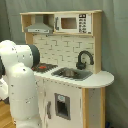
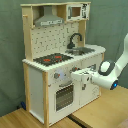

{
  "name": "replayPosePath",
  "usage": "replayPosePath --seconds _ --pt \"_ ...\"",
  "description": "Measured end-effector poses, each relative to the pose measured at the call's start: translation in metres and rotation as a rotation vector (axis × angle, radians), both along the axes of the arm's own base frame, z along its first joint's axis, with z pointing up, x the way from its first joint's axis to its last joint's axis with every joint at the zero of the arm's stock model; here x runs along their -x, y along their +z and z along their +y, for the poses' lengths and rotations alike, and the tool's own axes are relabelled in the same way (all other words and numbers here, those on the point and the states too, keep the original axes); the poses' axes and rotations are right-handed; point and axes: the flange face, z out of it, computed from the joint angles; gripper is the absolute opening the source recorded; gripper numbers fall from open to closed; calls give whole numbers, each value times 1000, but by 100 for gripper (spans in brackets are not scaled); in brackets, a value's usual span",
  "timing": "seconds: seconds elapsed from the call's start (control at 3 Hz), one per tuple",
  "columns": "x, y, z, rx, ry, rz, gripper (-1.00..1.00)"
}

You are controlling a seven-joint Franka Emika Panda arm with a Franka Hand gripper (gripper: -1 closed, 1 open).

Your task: Play with the kitchen

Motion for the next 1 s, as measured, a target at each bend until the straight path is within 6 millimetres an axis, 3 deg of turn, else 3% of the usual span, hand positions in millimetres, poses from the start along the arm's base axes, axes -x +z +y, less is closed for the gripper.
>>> replayPosePath --seconds 0.33,1.0 --pt "17 2 30 55 63 -35 100" --pt "3 -14 54 127 84 -76 100"
